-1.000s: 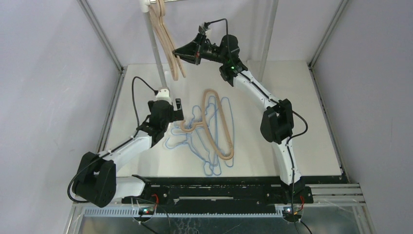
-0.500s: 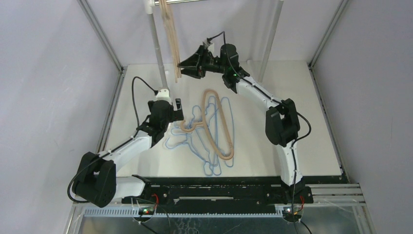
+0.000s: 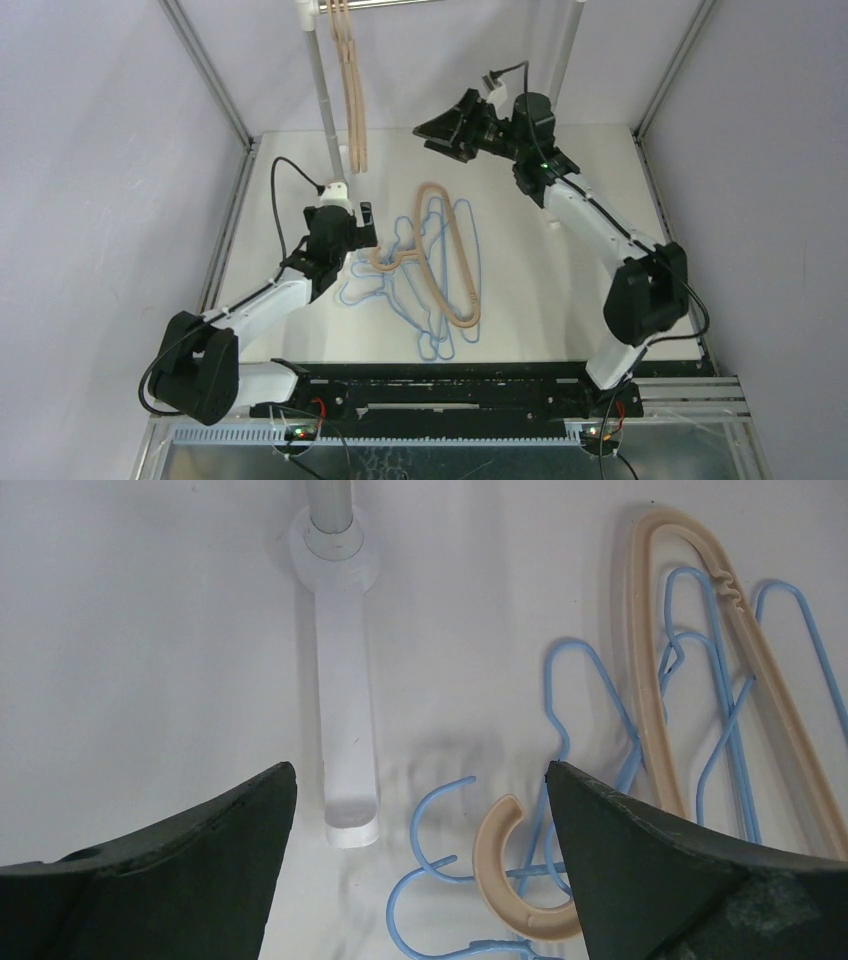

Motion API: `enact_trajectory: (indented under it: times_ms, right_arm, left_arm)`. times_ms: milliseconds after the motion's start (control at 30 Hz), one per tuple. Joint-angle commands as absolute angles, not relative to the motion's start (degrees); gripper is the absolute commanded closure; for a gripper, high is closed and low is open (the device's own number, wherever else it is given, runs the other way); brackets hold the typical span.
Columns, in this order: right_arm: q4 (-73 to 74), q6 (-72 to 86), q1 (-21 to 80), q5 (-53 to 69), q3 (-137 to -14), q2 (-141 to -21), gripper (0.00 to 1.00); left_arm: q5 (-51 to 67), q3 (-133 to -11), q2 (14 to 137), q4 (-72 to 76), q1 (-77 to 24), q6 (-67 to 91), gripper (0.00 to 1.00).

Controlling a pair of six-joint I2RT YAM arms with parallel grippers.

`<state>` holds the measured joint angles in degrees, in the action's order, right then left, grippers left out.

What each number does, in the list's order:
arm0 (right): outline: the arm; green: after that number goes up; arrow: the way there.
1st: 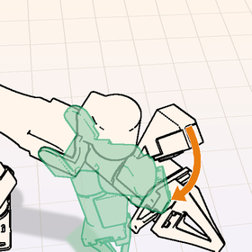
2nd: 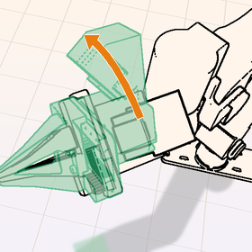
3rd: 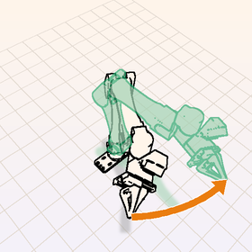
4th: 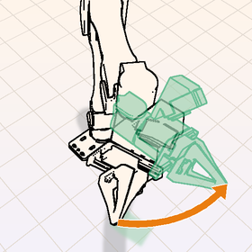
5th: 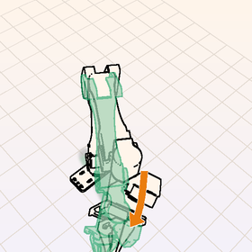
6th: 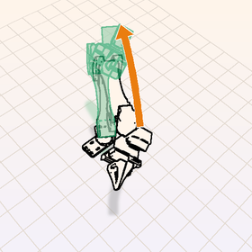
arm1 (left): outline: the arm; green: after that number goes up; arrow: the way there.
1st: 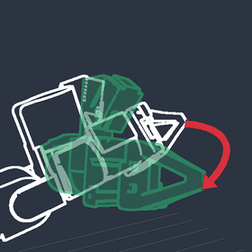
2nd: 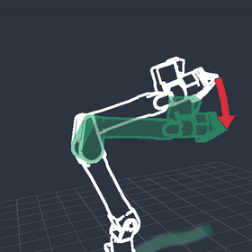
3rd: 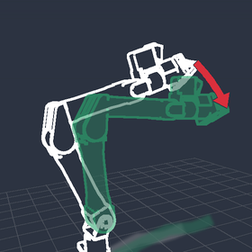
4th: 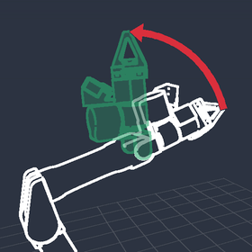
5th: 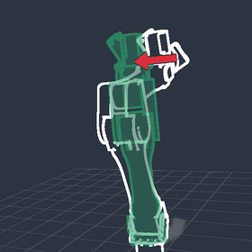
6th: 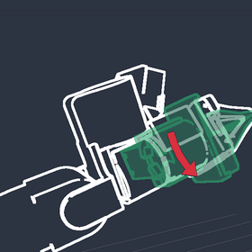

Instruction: Organize the hangers

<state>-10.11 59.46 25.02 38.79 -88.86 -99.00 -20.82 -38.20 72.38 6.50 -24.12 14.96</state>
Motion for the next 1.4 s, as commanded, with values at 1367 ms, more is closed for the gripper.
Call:
enact_trajectory:
  times_ms: [1367]
  right_arm:
    - [21.9, 19.2, 58.6, -14.4, -56.1, -89.5, 0.35]
  left_arm:
    - [-22.1, -38.8, 74.0, 7.8, -24.4, 14.5, 0.01]
